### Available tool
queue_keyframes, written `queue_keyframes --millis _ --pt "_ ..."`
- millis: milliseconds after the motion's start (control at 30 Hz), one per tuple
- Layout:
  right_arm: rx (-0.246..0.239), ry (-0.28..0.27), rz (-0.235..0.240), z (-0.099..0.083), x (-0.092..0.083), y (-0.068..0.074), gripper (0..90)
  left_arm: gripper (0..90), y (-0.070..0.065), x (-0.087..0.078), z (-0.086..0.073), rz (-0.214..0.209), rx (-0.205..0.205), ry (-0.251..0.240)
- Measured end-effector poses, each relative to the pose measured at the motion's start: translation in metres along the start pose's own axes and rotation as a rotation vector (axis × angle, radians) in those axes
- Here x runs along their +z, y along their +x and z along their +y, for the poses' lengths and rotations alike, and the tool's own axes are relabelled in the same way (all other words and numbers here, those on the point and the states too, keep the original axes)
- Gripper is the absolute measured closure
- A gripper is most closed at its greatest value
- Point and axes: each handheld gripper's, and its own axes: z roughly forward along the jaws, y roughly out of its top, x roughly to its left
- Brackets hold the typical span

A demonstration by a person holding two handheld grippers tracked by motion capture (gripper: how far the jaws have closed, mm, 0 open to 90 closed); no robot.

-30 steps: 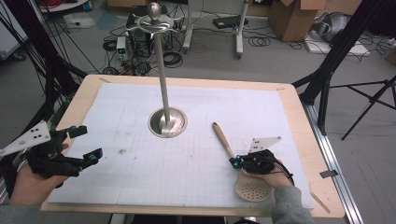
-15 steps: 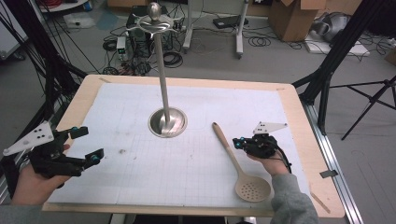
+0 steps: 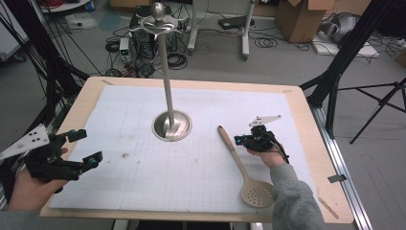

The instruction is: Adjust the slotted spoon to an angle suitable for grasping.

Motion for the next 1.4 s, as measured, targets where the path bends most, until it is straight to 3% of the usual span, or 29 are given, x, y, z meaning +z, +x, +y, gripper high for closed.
queue_keyframes --millis 200,533,733,933,1200,1400 --pt "-0.005 0.045 0.0 -0.003 0.012 -0.005 90.0 1.8 0.0 -0.001 0.0 0.002 0.005 0.002" --pt "-0.023 0.082 0.025 -0.001 0.021 -0.001 90.0 1.8 0.0 -0.002 0.0 0.001 0.003 -0.001" --pt "-0.092 0.126 0.052 0.01 0.029 0.01 90.0 1.8 -0.001 -0.001 0.0 0.001 0.005 0.003" --pt "-0.121 0.145 0.064 0.016 0.034 0.018 90.0 1.9 0.0 -0.003 0.0 0.003 0.004 -0.001" --pt "-0.178 0.129 0.126 0.019 0.04 0.025 90.0 1.9 -0.002 -0.003 0.0 0.003 0.002 -0.001" --pt "-0.246 0.125 0.211 0.021 0.047 0.033 90.0 1.9 -0.002 -0.003 0.0 0.003 0.004 0.003"
